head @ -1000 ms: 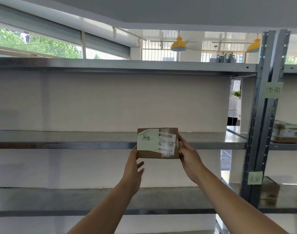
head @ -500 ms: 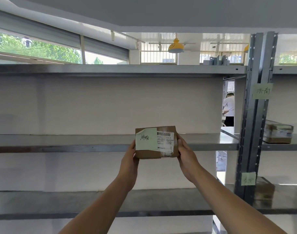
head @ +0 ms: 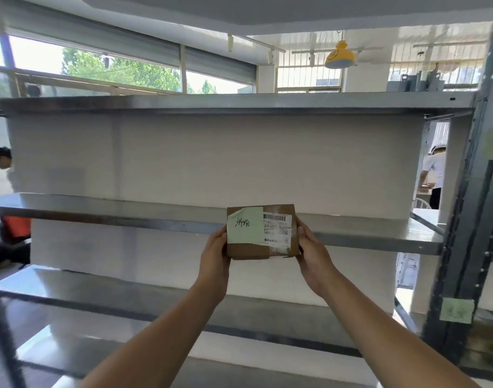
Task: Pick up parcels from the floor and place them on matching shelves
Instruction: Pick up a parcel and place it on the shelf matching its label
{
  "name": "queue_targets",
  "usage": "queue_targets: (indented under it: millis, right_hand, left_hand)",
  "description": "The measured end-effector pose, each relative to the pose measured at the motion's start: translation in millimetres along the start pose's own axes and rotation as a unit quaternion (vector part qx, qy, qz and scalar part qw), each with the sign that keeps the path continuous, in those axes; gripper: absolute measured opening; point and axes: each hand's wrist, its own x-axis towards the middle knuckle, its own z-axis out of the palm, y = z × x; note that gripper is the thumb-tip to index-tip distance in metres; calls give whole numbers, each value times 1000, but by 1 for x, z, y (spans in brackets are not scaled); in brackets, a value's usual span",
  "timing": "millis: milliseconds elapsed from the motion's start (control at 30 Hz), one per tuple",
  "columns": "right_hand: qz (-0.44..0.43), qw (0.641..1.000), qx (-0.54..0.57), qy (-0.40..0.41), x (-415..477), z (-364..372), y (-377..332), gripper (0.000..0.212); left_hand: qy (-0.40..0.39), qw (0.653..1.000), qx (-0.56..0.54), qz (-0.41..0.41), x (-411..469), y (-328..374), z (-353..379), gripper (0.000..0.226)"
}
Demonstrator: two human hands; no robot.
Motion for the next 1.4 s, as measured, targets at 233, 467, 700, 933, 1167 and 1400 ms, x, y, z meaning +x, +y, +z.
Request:
queue_targets:
  millis: [233,467,700,933,1167,1400]
  right_hand:
    - [45,995,30,-80,-3,59,38,37]
    - [70,984,73,-149,-13,125,70,37]
    - [77,969,53,-229,-22,215,85,35]
    - [80,951,38,-297,-42,329,96,37]
    - [83,930,47,-355,-65,446,115,38]
    - [115,912,67,-389,-93,550,146,38]
  left_hand:
    - [92,994,45,29,-39,20,-61,33]
    - [130,986,91,54,-69,55,-120,33]
    - [199,971,97,94,-94,91,-197,36]
    - [262,952,79,134,-119,142,-290,36]
    - [312,932,94,156,-147,199,-379,35]
    - [375,910,96,148,-175,242,-470,33]
